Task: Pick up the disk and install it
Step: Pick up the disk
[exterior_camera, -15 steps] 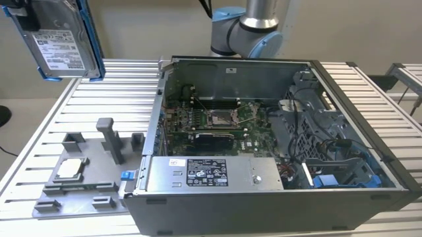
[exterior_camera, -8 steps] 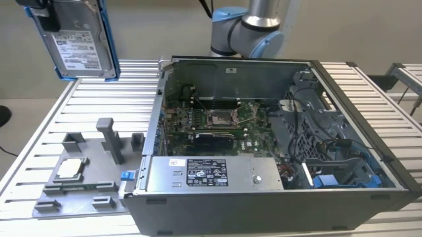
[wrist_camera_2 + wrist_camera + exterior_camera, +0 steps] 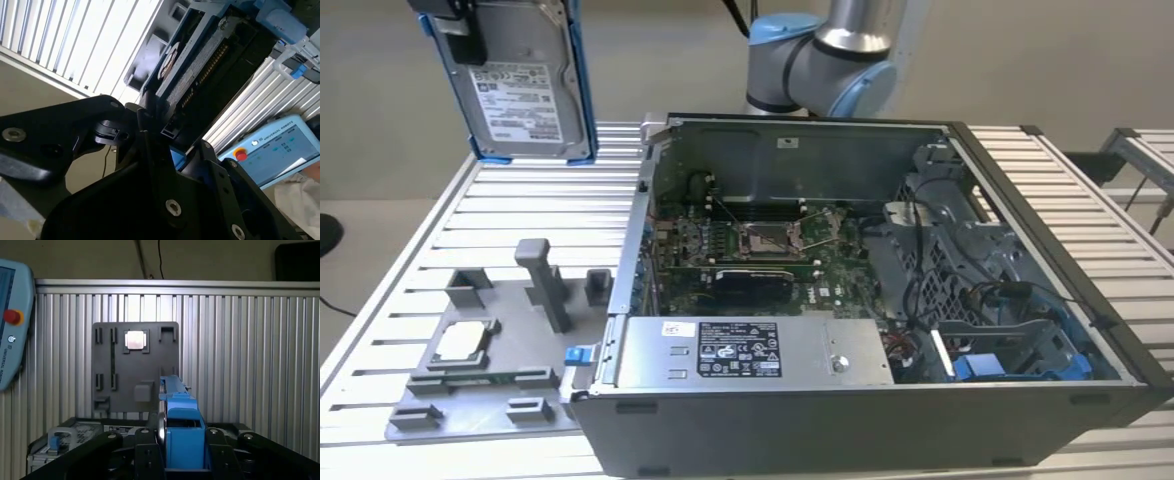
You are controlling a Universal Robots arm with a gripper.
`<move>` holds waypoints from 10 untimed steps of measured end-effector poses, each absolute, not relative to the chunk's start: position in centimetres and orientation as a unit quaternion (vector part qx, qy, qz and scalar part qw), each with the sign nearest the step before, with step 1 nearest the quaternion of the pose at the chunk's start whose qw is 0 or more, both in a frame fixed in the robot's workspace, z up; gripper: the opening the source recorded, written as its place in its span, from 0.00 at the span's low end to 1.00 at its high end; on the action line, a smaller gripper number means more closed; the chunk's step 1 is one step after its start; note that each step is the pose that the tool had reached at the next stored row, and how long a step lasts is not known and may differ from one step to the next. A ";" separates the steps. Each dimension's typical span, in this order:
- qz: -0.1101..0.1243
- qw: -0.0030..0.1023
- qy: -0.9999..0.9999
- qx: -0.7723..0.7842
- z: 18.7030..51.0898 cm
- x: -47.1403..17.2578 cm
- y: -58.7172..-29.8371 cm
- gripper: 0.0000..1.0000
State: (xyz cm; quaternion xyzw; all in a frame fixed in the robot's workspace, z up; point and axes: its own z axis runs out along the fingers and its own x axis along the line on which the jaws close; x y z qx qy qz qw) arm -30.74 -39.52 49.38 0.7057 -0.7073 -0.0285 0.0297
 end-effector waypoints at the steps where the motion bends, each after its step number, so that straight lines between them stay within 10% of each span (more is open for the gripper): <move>1: -0.029 0.030 -0.707 0.706 49.4 -30.3 -39.5 0.00; 10: -0.033 0.035 -0.707 0.706 49.4 -26.2 -39.6 0.00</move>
